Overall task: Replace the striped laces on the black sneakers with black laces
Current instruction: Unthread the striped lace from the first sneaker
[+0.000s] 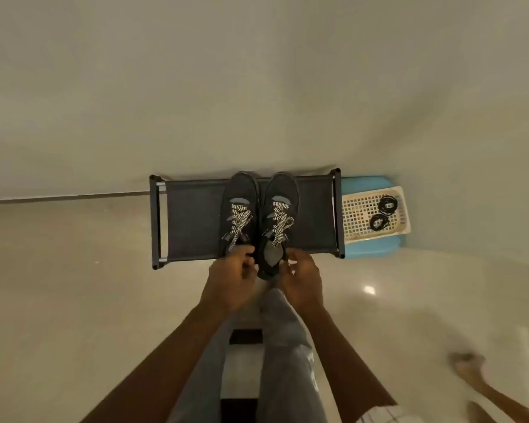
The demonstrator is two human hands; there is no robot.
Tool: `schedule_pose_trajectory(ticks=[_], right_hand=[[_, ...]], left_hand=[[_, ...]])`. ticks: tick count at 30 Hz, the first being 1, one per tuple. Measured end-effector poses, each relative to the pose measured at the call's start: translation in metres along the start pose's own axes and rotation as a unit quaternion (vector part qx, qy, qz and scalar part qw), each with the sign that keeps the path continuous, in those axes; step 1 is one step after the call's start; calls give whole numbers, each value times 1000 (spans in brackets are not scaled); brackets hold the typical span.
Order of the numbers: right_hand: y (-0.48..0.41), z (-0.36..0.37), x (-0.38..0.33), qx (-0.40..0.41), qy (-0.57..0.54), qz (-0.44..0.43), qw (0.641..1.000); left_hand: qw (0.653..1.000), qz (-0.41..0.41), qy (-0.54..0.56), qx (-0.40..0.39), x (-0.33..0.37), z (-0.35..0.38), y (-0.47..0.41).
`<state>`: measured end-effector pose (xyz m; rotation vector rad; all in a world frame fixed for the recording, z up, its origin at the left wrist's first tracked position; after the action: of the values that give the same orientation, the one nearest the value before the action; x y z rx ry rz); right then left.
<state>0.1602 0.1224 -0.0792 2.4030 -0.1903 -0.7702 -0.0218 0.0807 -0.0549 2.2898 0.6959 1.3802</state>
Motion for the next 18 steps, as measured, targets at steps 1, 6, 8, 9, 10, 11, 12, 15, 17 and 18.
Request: schedule_pose_trajectory(ticks=[1,6,8,9,10,11,12,15,17,18], right_hand=[[-10,5,7,28,-15,-1,1000],[-49,26,24,122,-54,-32,991],[-58,28,27,158,-63,-50,984],[-61,29,27,180,-63,-59,980],[-62,29,26,205,-63,-67,974],[-63,28,24,231,-65,-75,968],[-61,26,22,255,-68,-81,961],[-53,32,23,316,-81,-103,940],[-52,34,27,338,-103,-111,929],[-52,34,27,343,-107,-117,926]], left_hand=[[999,17,-8,29,-4,5,-10],[965,163,-184,92,0,33,-57],[950,213,-206,101,-1,41,-68],[949,222,-203,96,-6,46,-73],[949,228,-197,93,-12,51,-79],[950,232,-189,89,-16,54,-84],[950,235,-184,95,-19,56,-87],[941,254,-179,133,-22,57,-92],[938,267,-158,151,-22,56,-93],[937,273,-150,157,-22,55,-91]])
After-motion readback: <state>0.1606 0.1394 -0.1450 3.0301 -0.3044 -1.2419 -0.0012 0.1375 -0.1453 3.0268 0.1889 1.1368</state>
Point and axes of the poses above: each hand's wrist, its own y-axis away from the middle knuckle, its own z-axis out of the palm, x = y × z, the point moved 10 cm from there along -y, towards the middle knuckle, and after that the axes turned 8 degrees about y, right-handed, at the moved point
